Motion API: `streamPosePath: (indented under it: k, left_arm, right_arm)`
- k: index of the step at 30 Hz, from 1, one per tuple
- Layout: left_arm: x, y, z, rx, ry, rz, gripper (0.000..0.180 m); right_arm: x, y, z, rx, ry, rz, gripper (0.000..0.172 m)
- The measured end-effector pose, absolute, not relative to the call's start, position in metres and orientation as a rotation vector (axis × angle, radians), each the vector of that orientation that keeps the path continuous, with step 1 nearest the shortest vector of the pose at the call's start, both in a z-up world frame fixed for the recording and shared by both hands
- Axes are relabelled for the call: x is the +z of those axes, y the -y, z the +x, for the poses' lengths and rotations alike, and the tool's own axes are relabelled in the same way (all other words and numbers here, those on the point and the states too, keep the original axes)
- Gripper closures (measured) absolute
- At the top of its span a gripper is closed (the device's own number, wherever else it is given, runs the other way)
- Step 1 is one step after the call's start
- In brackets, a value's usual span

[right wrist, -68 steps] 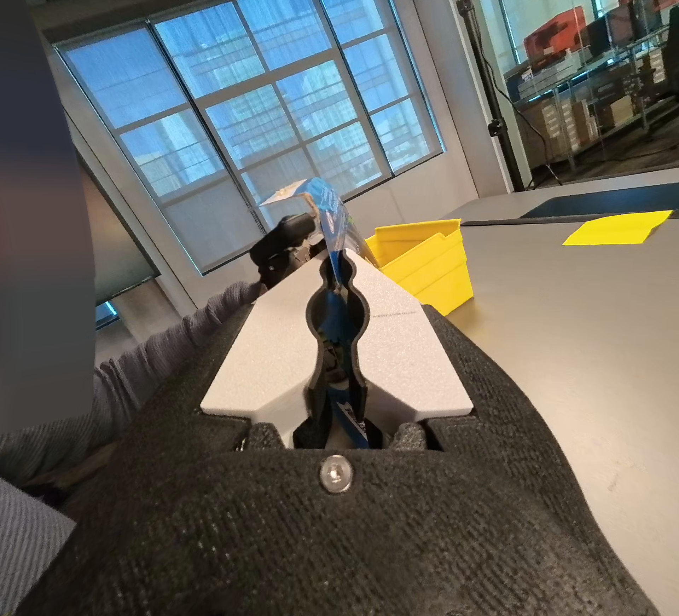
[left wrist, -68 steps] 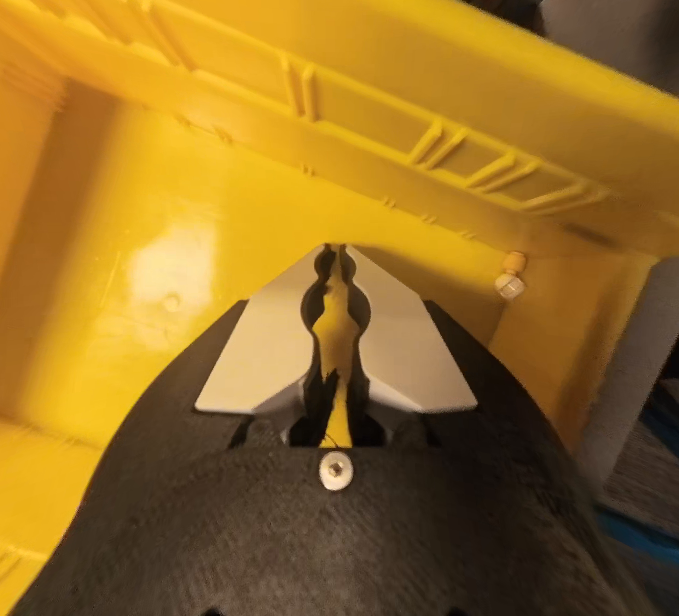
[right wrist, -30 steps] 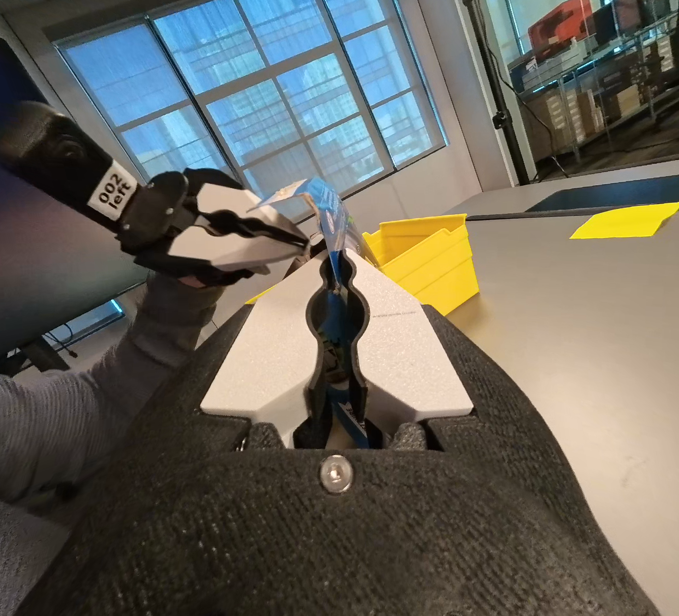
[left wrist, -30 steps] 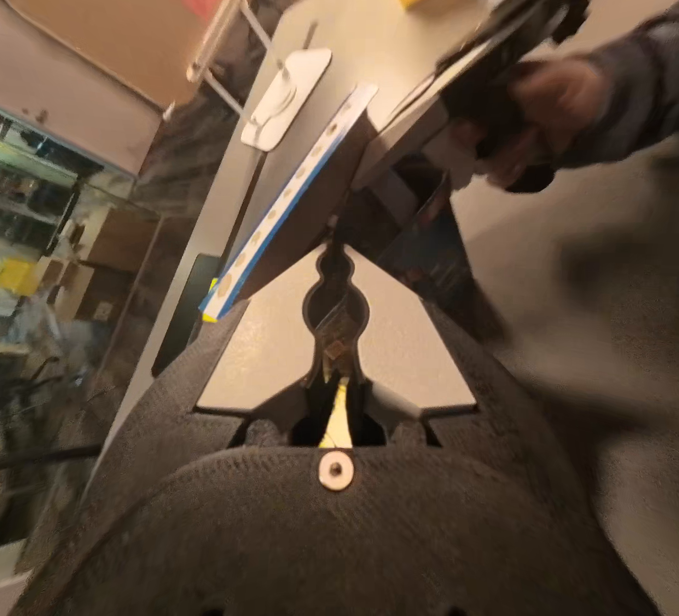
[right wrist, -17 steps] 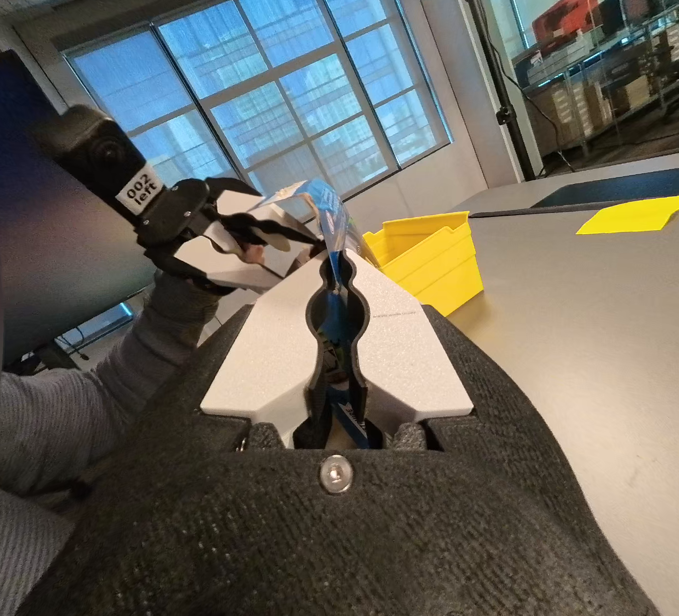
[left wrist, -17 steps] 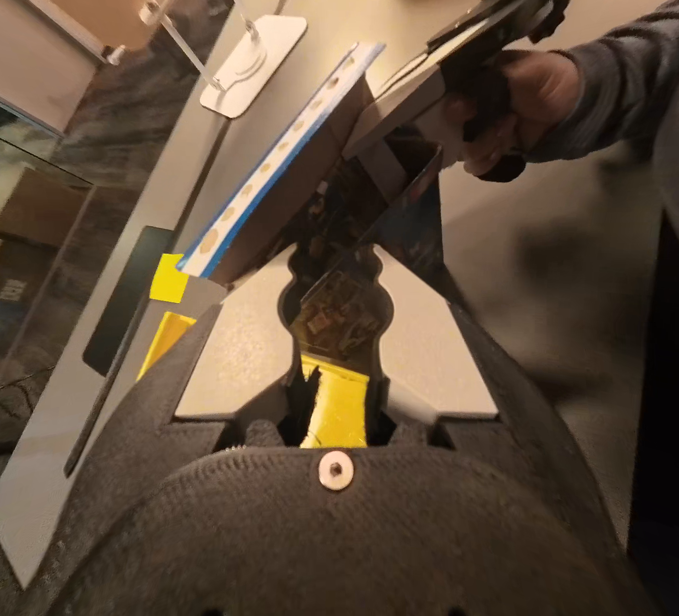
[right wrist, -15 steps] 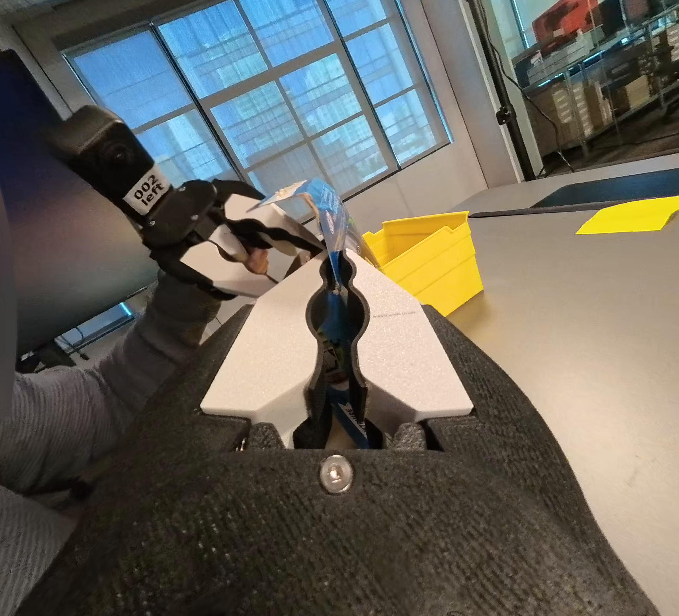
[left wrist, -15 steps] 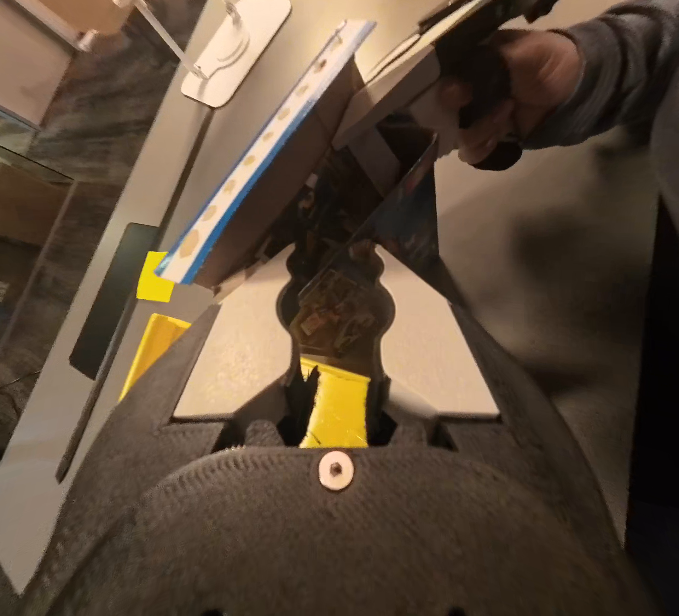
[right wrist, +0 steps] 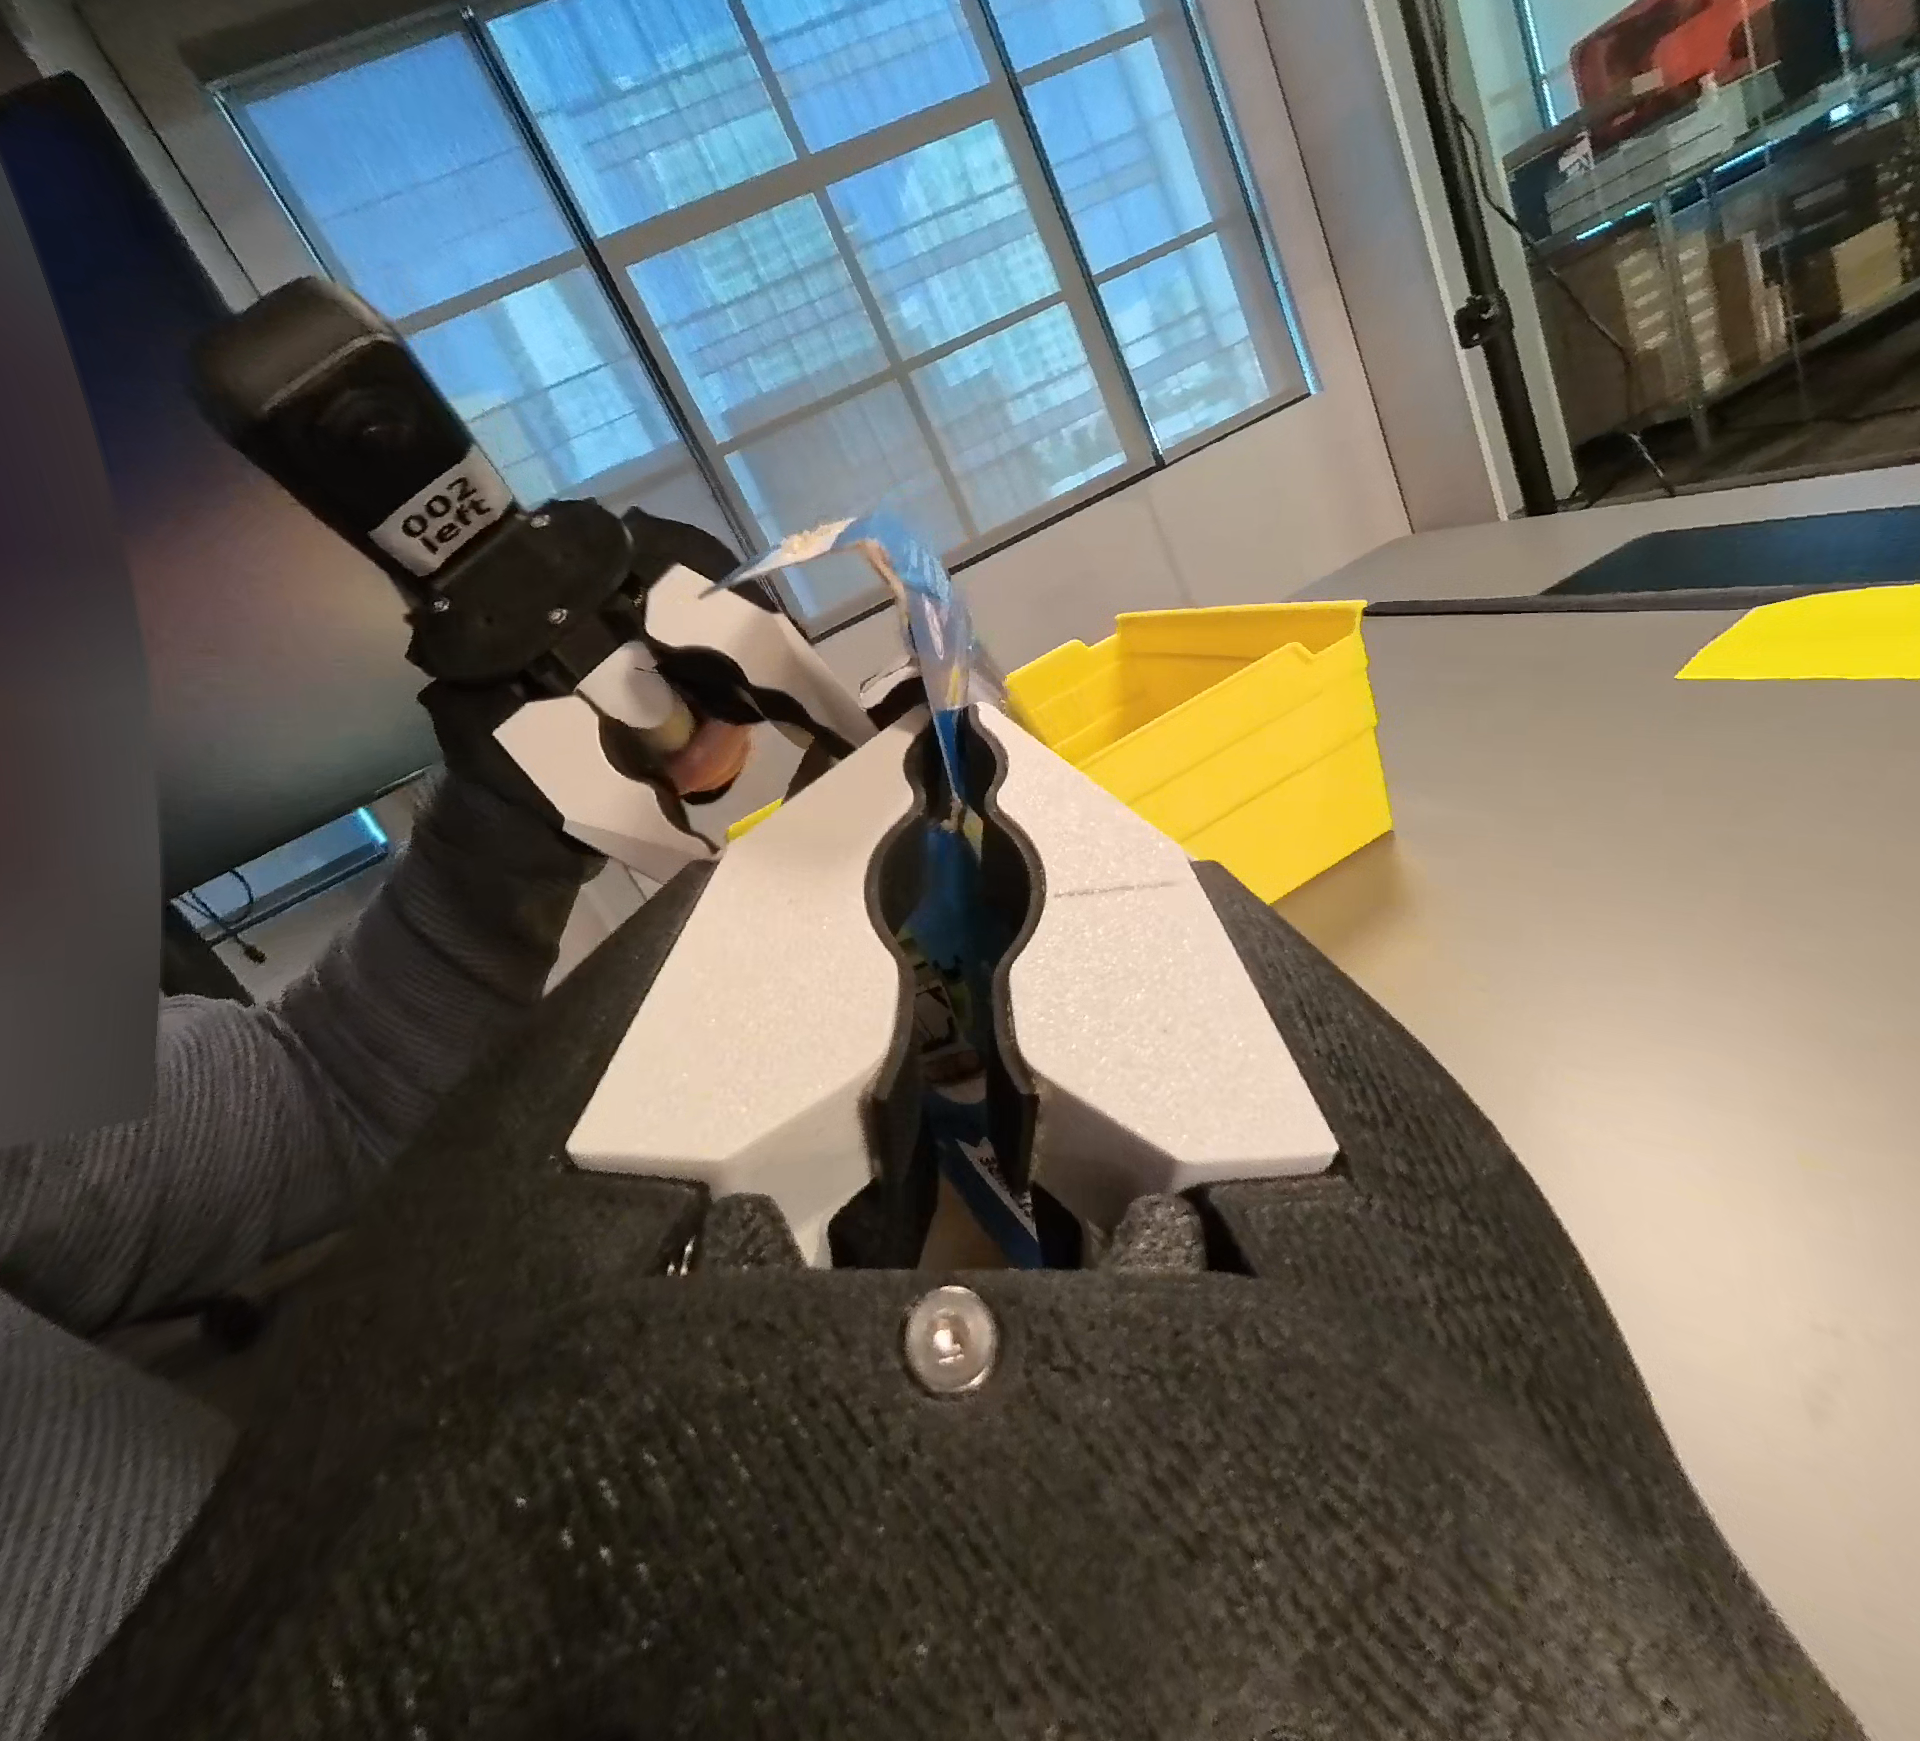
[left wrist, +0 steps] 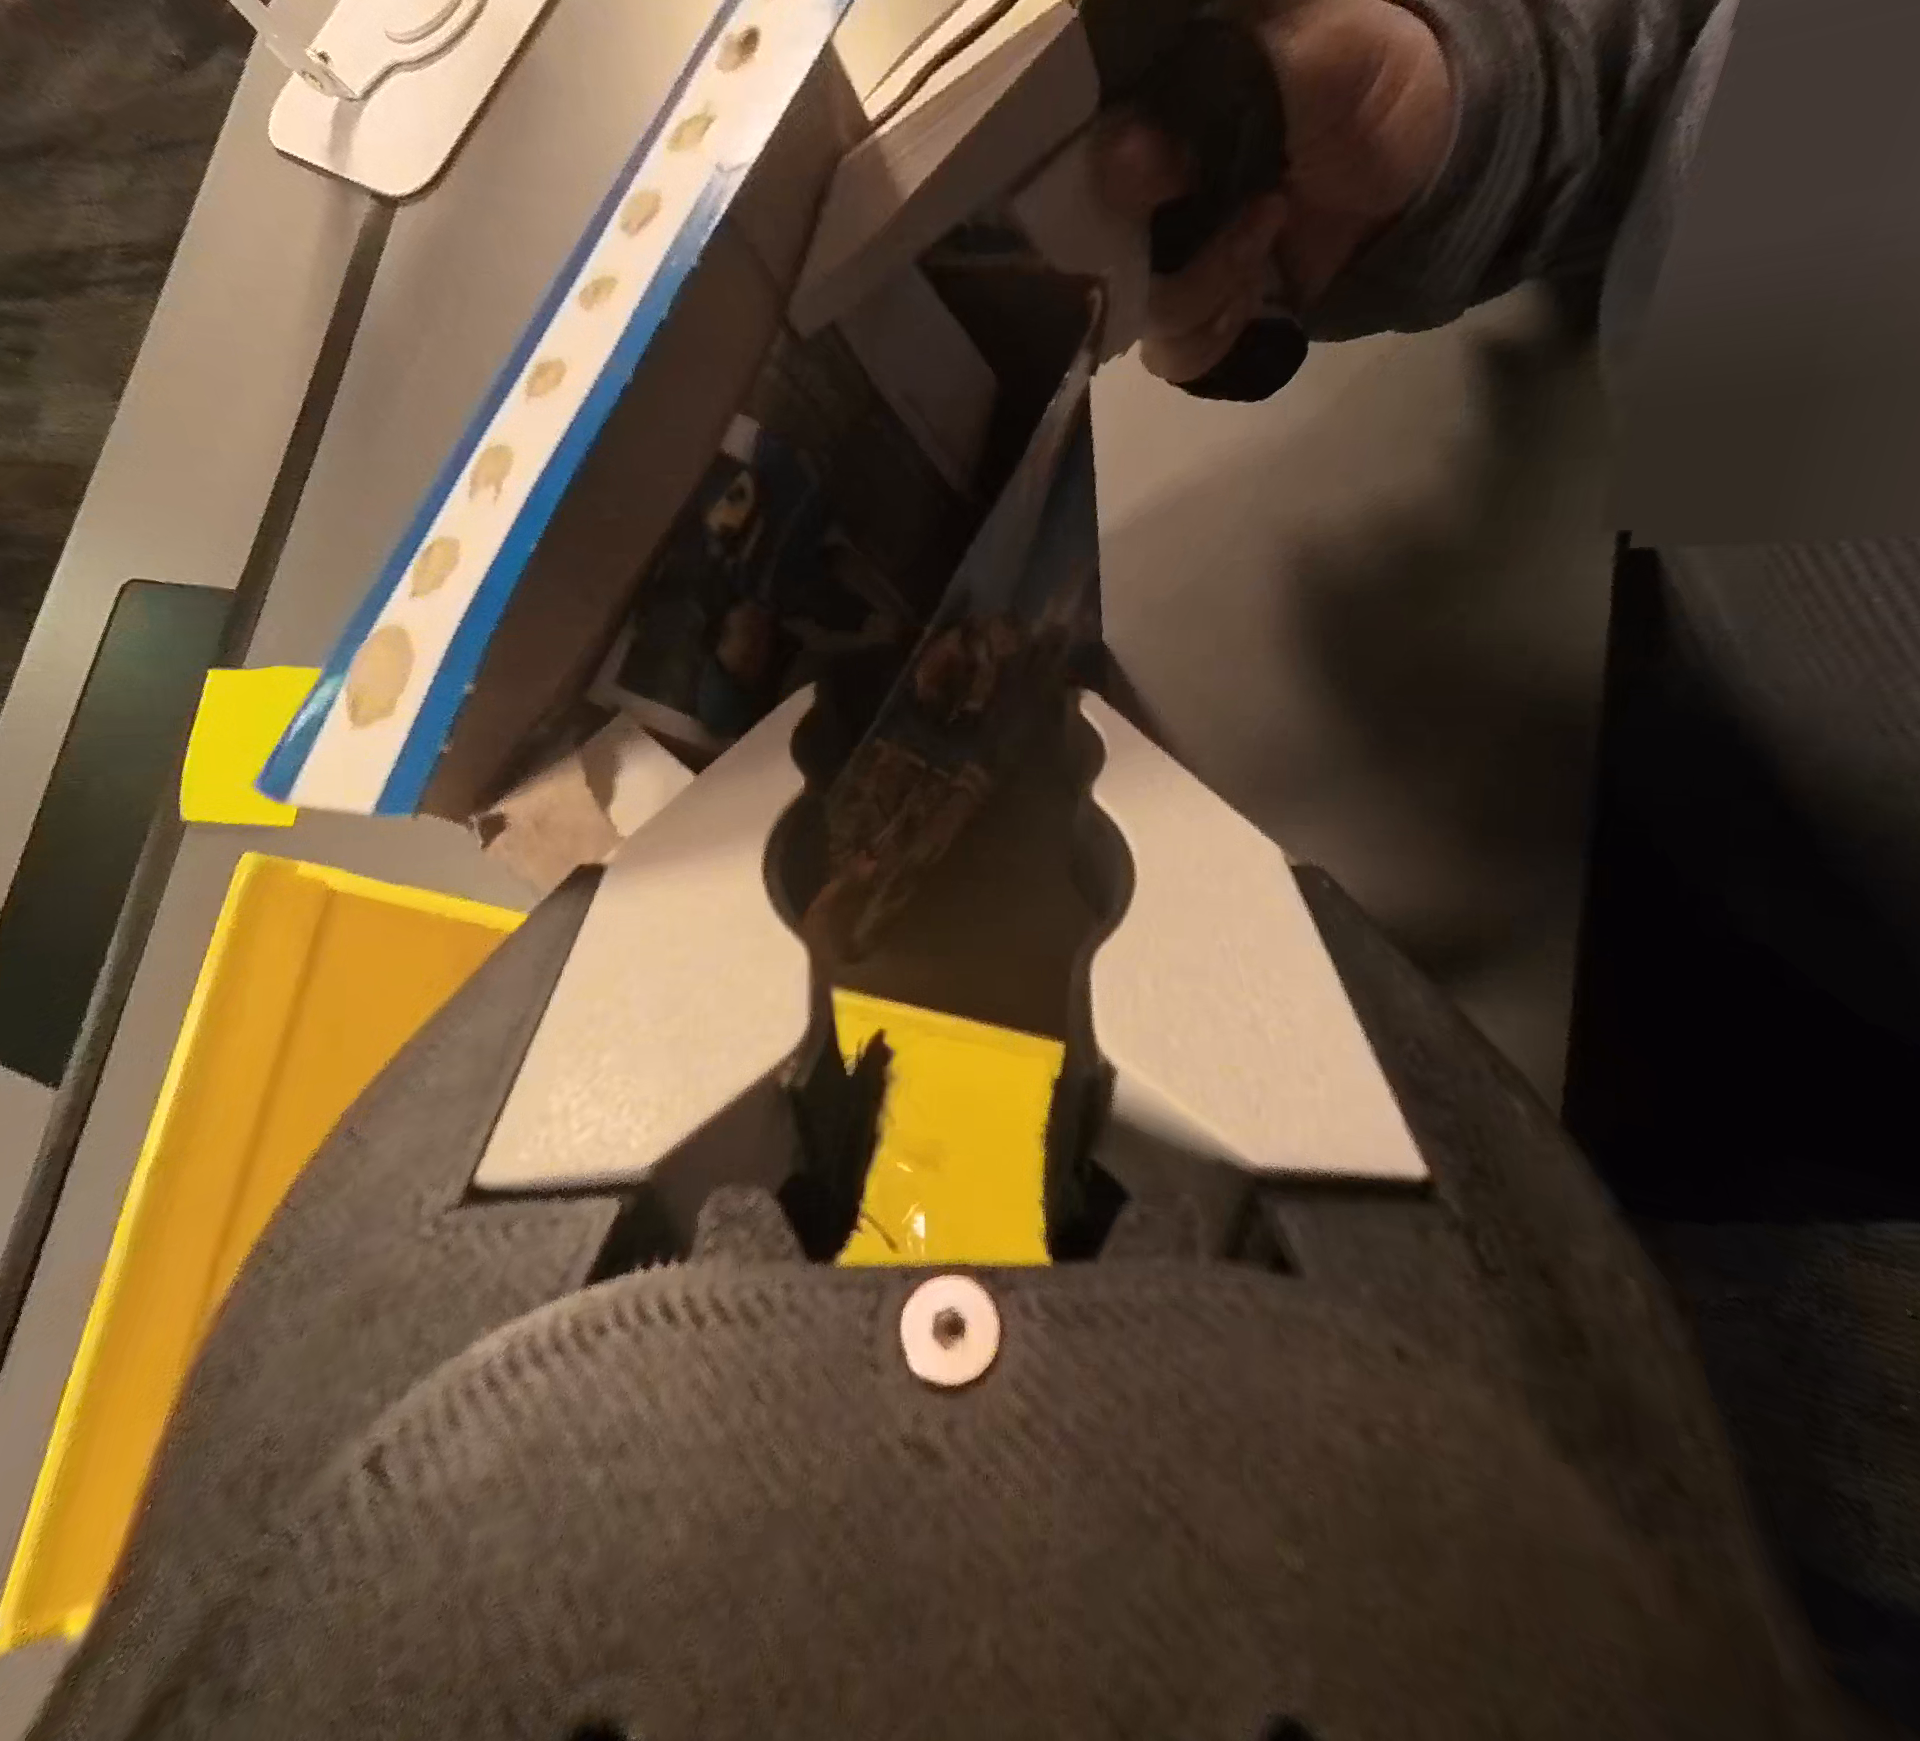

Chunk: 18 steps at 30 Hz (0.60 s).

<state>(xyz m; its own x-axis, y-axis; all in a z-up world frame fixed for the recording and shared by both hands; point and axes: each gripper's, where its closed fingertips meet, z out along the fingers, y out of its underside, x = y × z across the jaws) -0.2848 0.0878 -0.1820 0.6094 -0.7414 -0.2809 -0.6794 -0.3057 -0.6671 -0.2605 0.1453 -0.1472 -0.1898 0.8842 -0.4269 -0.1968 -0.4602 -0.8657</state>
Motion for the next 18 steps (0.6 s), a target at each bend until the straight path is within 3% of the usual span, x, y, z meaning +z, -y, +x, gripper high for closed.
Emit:
streamPosePath:
  k: [5,9,13,17,18]
  left_arm:
    - [-0.163,-0.086,-0.299,-0.035,-1.010,-2.018,0.133]
    - [-0.151,-0.088,-0.373,0.243,-0.605,-2.136,0.144]
    - [-0.192,-0.062,-0.396,0.213,-0.521,-2.410,0.143]
    - [-0.248,-0.044,-0.382,0.073,-0.724,-2.651,0.123]
    - [-0.259,-0.041,-0.380,0.052,-0.777,-2.688,0.126]
  right_arm:
    - [-0.148,-0.149,-0.260,1.753,0.845,-1.294,0.172]
    - [-0.148,-0.152,-0.260,1.762,0.825,-1.305,0.172]
    - [-0.148,-0.152,-0.260,1.766,0.823,-1.304,0.172]
    - [-0.148,-0.154,-0.261,1.774,0.812,-1.309,0.172]
    - [-0.148,-0.155,-0.261,1.775,0.806,-1.311,0.172]
